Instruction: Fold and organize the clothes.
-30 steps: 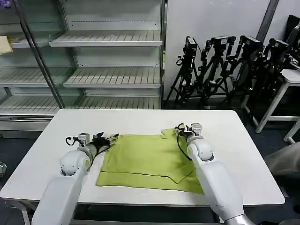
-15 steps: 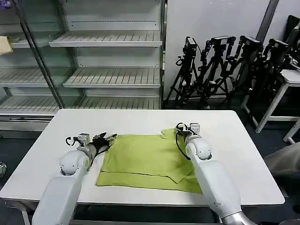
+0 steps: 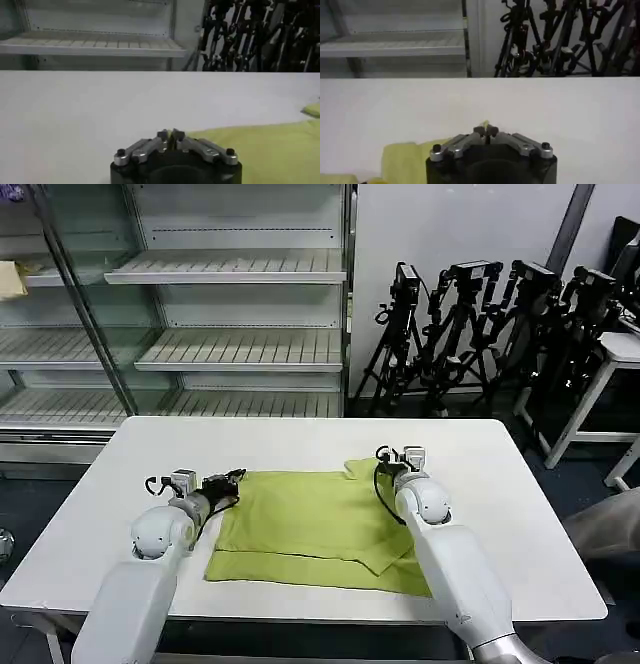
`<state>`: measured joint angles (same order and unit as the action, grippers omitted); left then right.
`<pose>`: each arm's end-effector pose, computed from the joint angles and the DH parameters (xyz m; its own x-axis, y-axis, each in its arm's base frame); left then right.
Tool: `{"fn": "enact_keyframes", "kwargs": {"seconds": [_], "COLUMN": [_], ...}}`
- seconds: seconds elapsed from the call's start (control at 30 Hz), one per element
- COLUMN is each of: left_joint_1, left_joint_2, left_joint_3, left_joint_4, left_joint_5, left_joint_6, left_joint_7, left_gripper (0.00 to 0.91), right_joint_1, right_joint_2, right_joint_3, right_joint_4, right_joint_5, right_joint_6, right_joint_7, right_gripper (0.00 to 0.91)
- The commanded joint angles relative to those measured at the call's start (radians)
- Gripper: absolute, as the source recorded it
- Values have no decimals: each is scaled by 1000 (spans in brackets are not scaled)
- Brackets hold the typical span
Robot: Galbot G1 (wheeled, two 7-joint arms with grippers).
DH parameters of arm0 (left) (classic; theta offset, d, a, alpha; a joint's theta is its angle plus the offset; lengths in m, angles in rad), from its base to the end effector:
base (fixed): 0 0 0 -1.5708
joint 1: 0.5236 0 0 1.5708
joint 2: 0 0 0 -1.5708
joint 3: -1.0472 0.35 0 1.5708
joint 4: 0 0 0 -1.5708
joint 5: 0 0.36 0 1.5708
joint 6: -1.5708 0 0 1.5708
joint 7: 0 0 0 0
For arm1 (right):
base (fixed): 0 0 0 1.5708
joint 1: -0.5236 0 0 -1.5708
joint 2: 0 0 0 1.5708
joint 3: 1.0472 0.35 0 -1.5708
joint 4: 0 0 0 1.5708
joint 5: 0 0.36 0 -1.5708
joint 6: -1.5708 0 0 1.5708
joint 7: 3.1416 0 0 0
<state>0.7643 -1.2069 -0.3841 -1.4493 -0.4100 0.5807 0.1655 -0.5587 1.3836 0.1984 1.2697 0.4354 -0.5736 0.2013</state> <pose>0.4474 0.0937 -0.2714 -0.8640 0.2513 0.4362 0.2344 0.9677 -0.0933 0.5079 0.0229 -0.2615 -0.8877 -0.0879 0.4519 -0.0825 0.9961 0.0317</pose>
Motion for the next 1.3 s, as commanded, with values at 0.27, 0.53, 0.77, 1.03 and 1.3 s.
{"fn": "enact_keyframes", "kwargs": {"seconds": [0.27,0.53,0.77,1.03,1.3], "left_joint_1": [-3,84,174,290,379], "left_joint_2": [17,38,53,43,33], "left_joint_3": [-6,-27,-54,-88,-126], "left_joint_4": [-54,-150,-252,-343,-419], "left_joint_5": [-32,-32,-36,-29,-21], "left_joint_6": [-2,-3,-4,-5,-6], "left_joint_7": [-9,-9,-10,-10,-11], "left_gripper": [20,20,20,20,20], "right_joint_1": [-81,-172,-272,-462,-601], "right_joint_2": [-57,-119,-172,-228,-234], "right_joint_3": [-14,5,19,62,99], "right_joint_4": [186,345,503,662,767], "right_joint_5": [27,58,73,75,57], "right_joint_6": [2,-3,-4,-4,0], "right_joint_7": [12,21,30,29,23], "right_gripper": [0,0,0,0,0]}}
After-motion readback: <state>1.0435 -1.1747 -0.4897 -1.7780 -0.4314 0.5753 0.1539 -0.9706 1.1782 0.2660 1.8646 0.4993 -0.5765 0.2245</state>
